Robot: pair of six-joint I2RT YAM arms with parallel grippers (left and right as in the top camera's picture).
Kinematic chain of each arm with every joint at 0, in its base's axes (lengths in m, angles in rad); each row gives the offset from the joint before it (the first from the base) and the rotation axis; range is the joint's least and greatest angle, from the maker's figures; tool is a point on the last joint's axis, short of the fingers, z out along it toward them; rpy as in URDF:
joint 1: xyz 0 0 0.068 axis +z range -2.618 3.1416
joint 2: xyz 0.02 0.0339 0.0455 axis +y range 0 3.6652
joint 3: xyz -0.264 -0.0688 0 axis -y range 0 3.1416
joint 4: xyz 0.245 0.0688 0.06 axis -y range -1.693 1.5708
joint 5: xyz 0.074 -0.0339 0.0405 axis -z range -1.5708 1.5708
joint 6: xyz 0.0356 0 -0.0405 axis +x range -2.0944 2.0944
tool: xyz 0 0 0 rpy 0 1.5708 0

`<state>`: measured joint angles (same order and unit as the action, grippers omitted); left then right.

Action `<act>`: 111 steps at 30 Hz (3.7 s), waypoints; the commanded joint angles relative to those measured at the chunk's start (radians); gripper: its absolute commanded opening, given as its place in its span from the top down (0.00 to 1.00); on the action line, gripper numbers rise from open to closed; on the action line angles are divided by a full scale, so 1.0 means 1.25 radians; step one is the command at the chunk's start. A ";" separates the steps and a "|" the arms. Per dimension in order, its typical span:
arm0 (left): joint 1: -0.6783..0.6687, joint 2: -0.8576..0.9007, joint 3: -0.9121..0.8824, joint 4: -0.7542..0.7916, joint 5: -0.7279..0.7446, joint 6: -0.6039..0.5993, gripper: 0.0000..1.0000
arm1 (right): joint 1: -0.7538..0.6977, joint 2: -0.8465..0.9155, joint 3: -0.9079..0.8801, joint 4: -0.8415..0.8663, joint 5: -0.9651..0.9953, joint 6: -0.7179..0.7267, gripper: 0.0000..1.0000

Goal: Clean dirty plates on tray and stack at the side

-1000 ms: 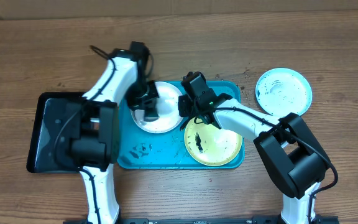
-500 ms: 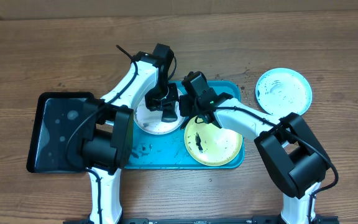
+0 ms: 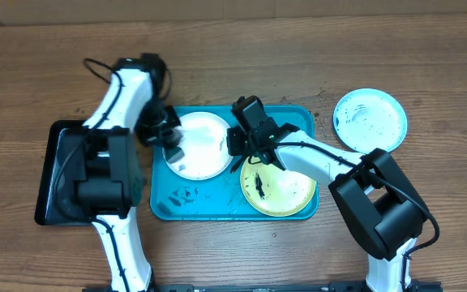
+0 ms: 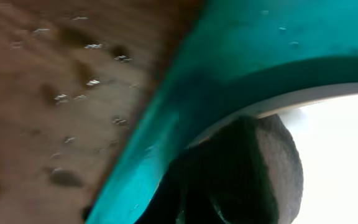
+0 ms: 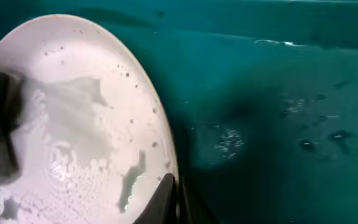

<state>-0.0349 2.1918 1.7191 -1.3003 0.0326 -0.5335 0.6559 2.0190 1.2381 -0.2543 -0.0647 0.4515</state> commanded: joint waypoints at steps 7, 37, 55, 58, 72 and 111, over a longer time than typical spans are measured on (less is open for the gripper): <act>0.028 -0.082 0.099 -0.051 0.016 0.005 0.96 | -0.005 -0.031 0.033 -0.013 0.017 -0.038 0.96; 0.368 -0.357 0.085 -0.088 0.010 0.021 0.96 | 0.277 -0.212 0.083 0.116 0.725 -1.159 0.96; 0.368 -0.357 0.085 -0.088 0.019 0.026 0.95 | 0.396 -0.212 0.083 0.204 0.872 -1.373 0.96; 0.368 -0.357 0.085 -0.087 0.026 0.026 0.96 | 0.396 -0.212 0.083 0.204 0.877 -1.373 0.96; 0.368 -0.357 0.085 -0.086 0.025 0.026 0.96 | 0.396 -0.212 0.083 0.204 0.876 -1.373 0.96; 0.368 -0.357 0.081 -0.077 0.031 0.032 0.96 | 0.316 -0.212 0.083 0.195 0.699 -1.067 0.96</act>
<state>0.4255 1.7519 1.8256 -1.3987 0.0639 -0.5137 1.0416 1.7721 1.3285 -0.0574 0.8143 -0.9215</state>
